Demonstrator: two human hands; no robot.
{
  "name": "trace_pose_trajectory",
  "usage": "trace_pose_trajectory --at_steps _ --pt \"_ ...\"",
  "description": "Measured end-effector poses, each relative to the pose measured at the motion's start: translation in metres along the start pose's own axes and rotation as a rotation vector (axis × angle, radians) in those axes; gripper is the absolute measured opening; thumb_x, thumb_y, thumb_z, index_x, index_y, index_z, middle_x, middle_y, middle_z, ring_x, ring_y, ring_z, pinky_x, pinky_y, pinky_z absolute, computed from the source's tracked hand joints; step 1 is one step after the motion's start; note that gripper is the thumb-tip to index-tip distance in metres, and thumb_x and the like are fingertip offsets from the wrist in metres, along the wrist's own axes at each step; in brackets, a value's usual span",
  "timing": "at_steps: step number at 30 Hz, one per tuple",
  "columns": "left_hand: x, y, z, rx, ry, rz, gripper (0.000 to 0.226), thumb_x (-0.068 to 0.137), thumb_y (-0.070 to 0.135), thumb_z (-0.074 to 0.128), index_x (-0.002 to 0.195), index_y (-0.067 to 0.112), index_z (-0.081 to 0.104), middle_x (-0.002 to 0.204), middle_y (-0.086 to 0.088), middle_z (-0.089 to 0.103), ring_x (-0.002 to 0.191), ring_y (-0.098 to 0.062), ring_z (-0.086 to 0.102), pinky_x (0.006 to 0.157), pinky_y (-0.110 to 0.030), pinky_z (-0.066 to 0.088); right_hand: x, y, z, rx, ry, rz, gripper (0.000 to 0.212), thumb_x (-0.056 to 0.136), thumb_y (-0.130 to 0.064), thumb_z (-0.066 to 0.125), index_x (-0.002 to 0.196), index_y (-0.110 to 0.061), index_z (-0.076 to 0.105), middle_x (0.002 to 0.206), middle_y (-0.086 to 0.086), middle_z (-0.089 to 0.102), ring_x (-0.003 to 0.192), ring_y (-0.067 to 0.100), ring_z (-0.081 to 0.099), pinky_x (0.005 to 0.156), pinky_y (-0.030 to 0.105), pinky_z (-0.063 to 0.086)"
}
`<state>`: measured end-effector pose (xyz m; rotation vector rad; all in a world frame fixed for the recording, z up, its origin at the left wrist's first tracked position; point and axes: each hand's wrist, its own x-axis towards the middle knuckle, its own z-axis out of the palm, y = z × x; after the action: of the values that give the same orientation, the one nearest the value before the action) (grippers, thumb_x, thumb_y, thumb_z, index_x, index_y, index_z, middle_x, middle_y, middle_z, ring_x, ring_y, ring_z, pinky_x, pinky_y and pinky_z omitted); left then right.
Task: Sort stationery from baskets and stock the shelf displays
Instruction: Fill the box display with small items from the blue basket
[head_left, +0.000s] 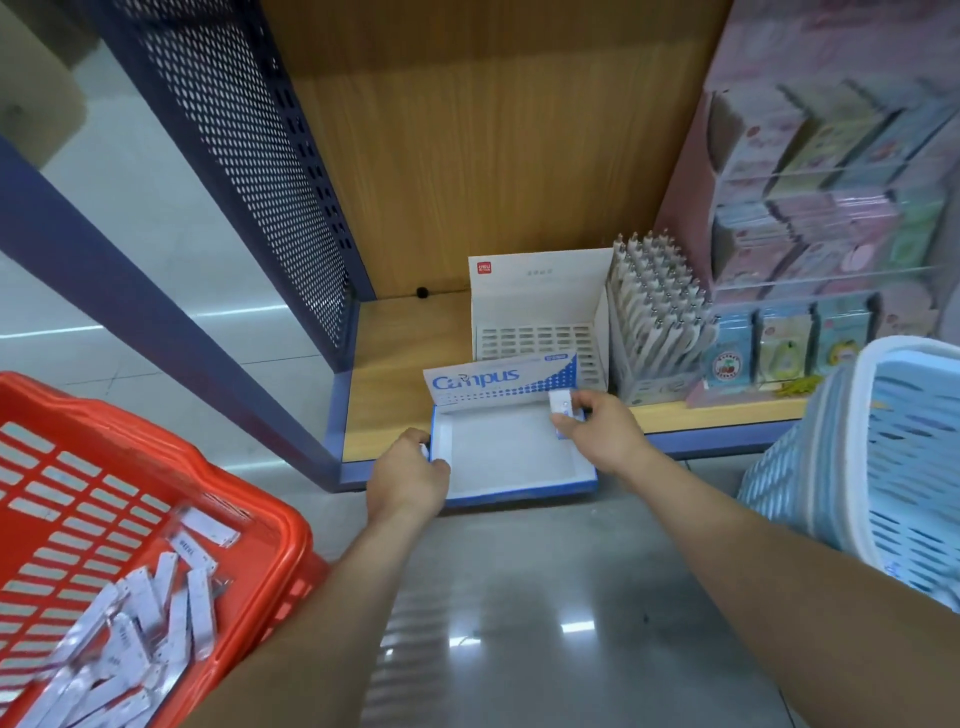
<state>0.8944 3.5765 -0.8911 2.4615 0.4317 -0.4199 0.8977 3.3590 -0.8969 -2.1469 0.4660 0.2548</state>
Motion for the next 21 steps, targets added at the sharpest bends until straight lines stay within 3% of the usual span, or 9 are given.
trace_pose_trajectory --at_steps 2,4,6,9,11,14,17,19,21 --pt "0.004 0.002 0.003 -0.003 0.022 0.016 0.038 0.089 0.014 0.050 0.126 0.025 0.055 0.114 -0.003 0.066 0.103 -0.029 0.059 0.076 -0.030 0.045 0.009 -0.005 0.002 0.059 0.013 -0.007 0.021 0.093 -0.017 0.062 0.111 -0.008 0.066 0.108 0.009 0.068 0.099 0.025 0.061 0.079 0.026 0.043" --pt "0.008 0.003 0.004 -0.016 0.041 0.014 0.040 0.090 0.013 0.050 0.128 0.024 0.053 0.115 -0.005 0.065 0.104 -0.031 0.059 0.076 -0.032 0.046 0.018 -0.008 0.003 0.026 0.043 -0.039 0.008 0.093 -0.018 0.062 0.097 -0.012 0.066 0.098 0.010 0.066 0.093 0.026 0.061 0.076 0.027 0.043" --pt "0.010 0.003 0.004 -0.017 0.056 0.009 0.037 0.091 0.013 0.050 0.127 0.021 0.054 0.115 -0.007 0.065 0.104 -0.032 0.059 0.074 -0.031 0.045 0.022 -0.010 0.000 -0.051 0.141 -0.056 0.020 0.093 -0.023 0.062 0.075 -0.017 0.055 0.083 0.010 0.061 0.080 0.026 0.058 0.069 0.028 0.042" --pt "0.011 0.001 0.008 0.005 0.061 0.023 0.030 0.090 0.015 0.051 0.119 0.020 0.055 0.110 -0.009 0.066 0.100 -0.032 0.060 0.071 -0.031 0.043 0.013 -0.016 -0.005 -0.028 0.258 -0.112 0.024 0.092 -0.023 0.062 0.071 -0.017 0.053 0.071 0.004 0.058 0.069 0.024 0.054 0.062 0.029 0.039" --pt "0.010 -0.001 0.011 -0.003 0.052 0.033 0.026 0.090 0.016 0.051 0.115 0.019 0.055 0.109 -0.009 0.067 0.099 -0.033 0.060 0.072 -0.032 0.043 0.000 -0.025 -0.003 0.075 0.155 -0.148 0.020 0.093 -0.019 0.062 0.074 -0.021 0.056 0.070 -0.004 0.056 0.066 0.015 0.052 0.062 0.026 0.035" --pt "0.002 -0.003 0.010 -0.038 0.057 0.008 0.034 0.094 0.025 0.050 0.127 0.016 0.048 0.116 -0.009 0.064 0.106 -0.034 0.058 0.074 -0.032 0.039 -0.021 -0.037 0.008 0.288 -0.128 -0.034 0.008 0.097 -0.017 0.058 0.100 -0.021 0.063 0.083 -0.002 0.061 0.070 0.009 0.056 0.060 0.024 0.038" --pt "-0.012 -0.003 0.003 -0.182 0.186 -0.001 0.032 0.095 0.025 0.050 0.125 0.017 0.051 0.105 -0.007 0.063 0.103 -0.033 0.058 0.073 -0.030 0.036 -0.033 -0.039 0.015 0.495 -0.271 0.100 0.007 0.094 -0.019 0.062 0.102 -0.021 0.064 0.090 0.000 0.066 0.073 0.010 0.066 0.053 0.021 0.038" --pt "-0.021 0.003 0.001 -0.499 0.116 0.025 0.014 0.093 0.017 0.053 0.105 0.019 0.060 0.082 -0.001 0.061 0.083 -0.028 0.059 0.067 -0.028 0.039 -0.038 -0.038 0.017 0.556 -0.291 0.132 0.009 0.090 -0.019 0.068 0.098 -0.017 0.064 0.084 0.000 0.067 0.072 0.011 0.066 0.050 0.021 0.037" --pt "-0.035 0.014 -0.001 -0.790 -0.112 -0.003 0.006 0.093 0.014 0.058 0.091 0.018 0.061 0.069 0.000 0.059 0.056 -0.018 0.049 0.048 -0.020 0.035 -0.044 -0.040 0.019 0.660 -0.322 0.163 0.007 0.088 -0.016 0.069 0.094 -0.012 0.065 0.078 0.001 0.066 0.067 0.010 0.063 0.048 0.021 0.033"
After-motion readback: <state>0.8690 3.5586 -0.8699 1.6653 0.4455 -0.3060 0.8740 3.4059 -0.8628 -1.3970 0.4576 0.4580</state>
